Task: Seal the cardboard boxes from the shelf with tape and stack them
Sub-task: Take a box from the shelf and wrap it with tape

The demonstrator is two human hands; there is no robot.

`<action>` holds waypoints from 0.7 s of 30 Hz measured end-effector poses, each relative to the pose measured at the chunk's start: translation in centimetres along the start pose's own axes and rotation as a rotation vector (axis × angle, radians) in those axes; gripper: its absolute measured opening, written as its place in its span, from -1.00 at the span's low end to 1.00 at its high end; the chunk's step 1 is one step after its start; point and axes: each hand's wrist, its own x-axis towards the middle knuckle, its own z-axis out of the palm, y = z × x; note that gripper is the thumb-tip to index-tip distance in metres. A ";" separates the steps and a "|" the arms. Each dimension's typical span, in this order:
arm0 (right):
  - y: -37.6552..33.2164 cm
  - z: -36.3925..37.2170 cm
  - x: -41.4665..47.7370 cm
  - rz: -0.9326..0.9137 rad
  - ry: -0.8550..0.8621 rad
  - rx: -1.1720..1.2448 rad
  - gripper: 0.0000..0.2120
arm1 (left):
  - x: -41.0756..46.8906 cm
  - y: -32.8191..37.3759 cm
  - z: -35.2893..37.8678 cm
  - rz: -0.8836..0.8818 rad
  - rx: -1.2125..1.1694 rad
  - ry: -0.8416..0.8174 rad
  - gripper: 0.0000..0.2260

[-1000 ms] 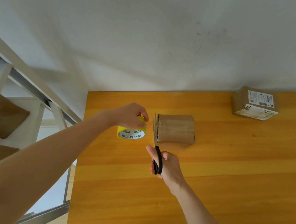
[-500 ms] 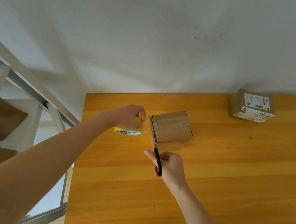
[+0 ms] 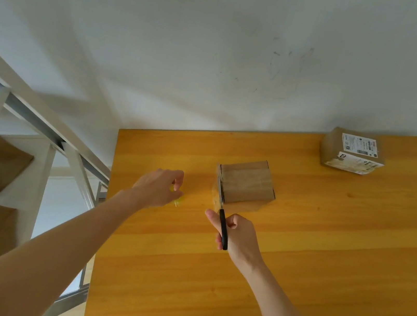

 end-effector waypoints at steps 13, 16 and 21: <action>3.8 -0.8 0.3 0.191 -0.051 -0.477 -0.45 | -2.2 0.7 6.2 0.009 0.131 0.033 -0.84; 4.4 -0.5 0.1 0.136 0.038 -0.697 -0.48 | -2.7 0.8 6.8 -0.004 0.134 -0.030 -0.84; 5.7 -0.3 0.0 0.065 0.107 -0.955 -0.54 | -3.5 1.1 7.8 -0.038 0.098 -0.038 -0.70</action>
